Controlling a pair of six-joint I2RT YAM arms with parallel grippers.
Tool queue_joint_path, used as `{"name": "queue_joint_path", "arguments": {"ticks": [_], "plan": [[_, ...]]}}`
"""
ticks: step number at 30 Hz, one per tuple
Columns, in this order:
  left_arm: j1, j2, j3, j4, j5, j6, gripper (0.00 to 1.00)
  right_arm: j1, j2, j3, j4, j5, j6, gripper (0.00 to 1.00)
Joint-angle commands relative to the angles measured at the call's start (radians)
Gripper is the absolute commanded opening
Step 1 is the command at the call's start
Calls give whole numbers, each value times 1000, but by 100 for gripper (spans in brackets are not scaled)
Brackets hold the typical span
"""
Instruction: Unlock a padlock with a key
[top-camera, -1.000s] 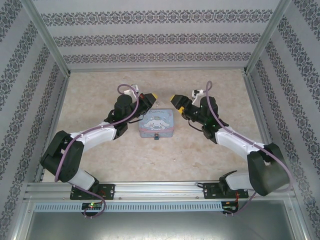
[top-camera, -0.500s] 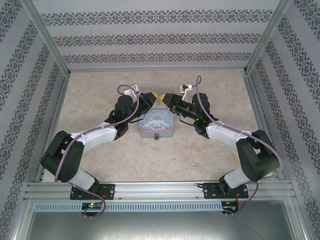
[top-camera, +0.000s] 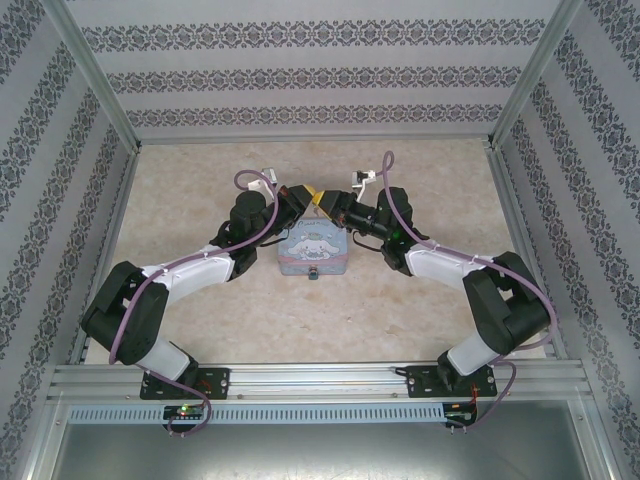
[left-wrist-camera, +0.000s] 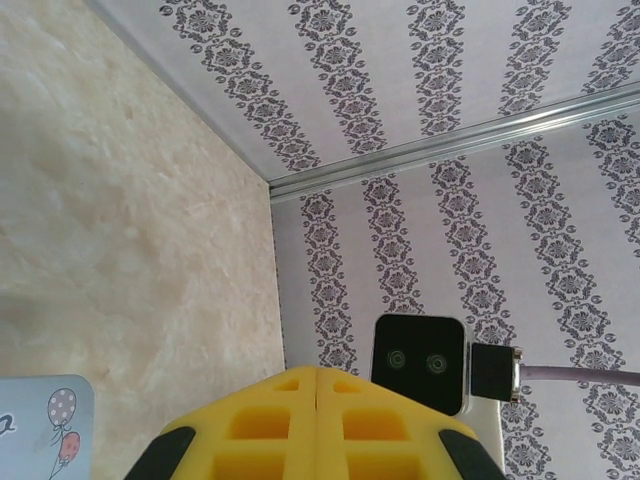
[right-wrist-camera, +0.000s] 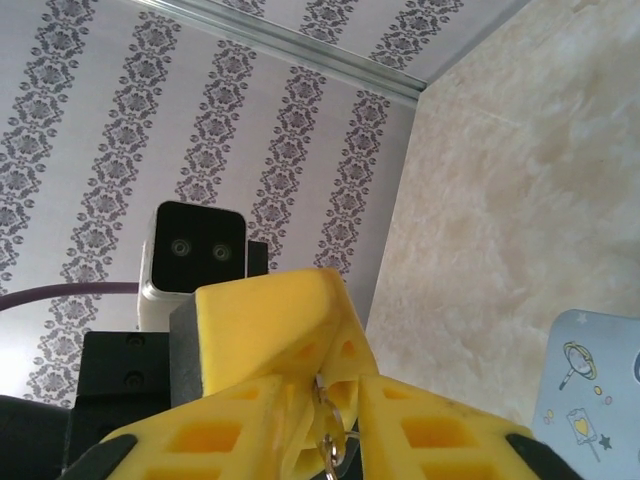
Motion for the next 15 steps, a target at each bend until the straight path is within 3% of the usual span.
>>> {"name": "queue_joint_path", "arguments": {"ticks": [1,6,10,11,15], "plan": [[-15,-6,-7,62,13,-12,0,19,16,27,37,-26,4,15],[-15,-9,-8,55,11,-14,0,19,15,13,40,-33,3,0],[-14,-14,1,33,21,-16,0,15,1,-5,32,-49,-15,0],[-14,-19,4,18,21,-16,4,11,-7,-11,24,-55,-27,0],[-10,-106,17,-156,-24,9,62,-29,-59,-60,-20,-93,-91,0]]}}
